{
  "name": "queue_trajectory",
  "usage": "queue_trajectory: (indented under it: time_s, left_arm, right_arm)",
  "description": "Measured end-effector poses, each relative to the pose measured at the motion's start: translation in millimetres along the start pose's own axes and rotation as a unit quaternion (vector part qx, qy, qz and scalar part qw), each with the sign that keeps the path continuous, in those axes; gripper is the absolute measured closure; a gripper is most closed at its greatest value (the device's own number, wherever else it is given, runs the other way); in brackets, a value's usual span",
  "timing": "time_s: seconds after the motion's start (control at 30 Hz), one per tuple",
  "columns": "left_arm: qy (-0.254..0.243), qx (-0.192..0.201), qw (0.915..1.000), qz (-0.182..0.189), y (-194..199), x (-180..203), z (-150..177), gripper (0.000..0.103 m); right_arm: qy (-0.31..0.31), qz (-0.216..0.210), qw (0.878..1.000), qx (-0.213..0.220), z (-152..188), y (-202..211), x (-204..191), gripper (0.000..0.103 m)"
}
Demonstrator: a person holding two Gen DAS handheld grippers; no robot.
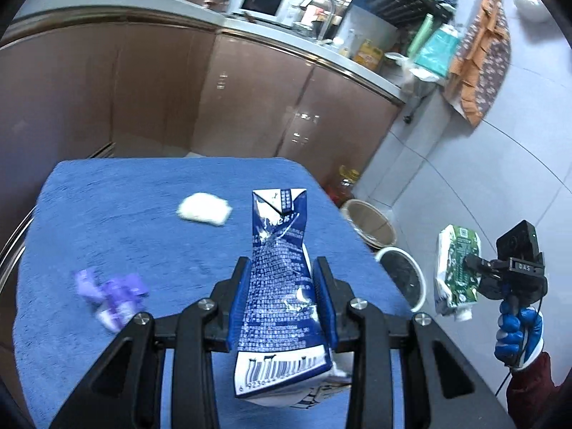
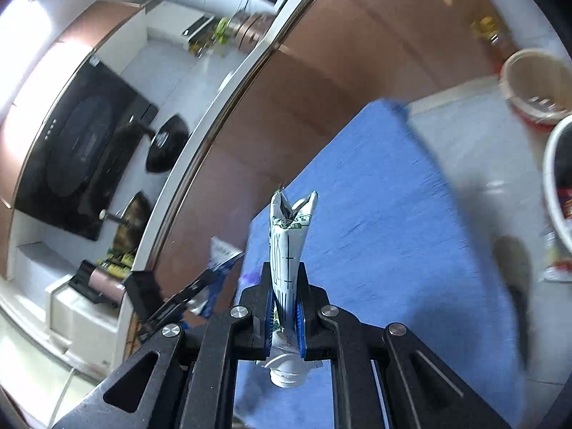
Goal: Collect trash
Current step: 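Grasp the blue milk carton with the left tool while the right tool grasps the green tube, then carry milk carton and green tube over the white bin and open both tools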
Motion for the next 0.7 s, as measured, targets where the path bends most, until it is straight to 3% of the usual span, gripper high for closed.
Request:
queue_trajectory:
  time_s: [0.27, 0.4, 0.57, 0.7]
  left_arm:
    - [-0.045, -0.021, 0.9959, 0.075, -60, 115, -32, 0.07]
    - [-0.068, -0.048, 0.9899, 0.115, -111, 187, -41, 0.07]
    - [-0.114, -0.099, 0.9772, 0.149, -187, 280, -27, 0.07]
    - [-0.129, -0.139, 0.9678, 0.166, -243, 332, -8, 0.07]
  right_arm:
    - [0.03, 0.101, 0.992, 0.076, -37, 83, 39, 0.094]
    - [0.056, 0.186, 0.974, 0.116, -59, 120, 67, 0.094]
    - [0.056, 0.285, 0.944, 0.157, -80, 153, 127, 0.093]
    - [0.039, 0.33, 0.929, 0.164, -89, 161, 175, 0.093]
Point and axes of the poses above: each gripper's, at about its wrist camera, not at the fingertips, and y roughly against the way its jaws point, x to its right, z to its underside, the point moved 9 cm from there along -y, roughly the way its jaws point, and after that the axes turned 2 degrees about -z, right-handed, at the moved point
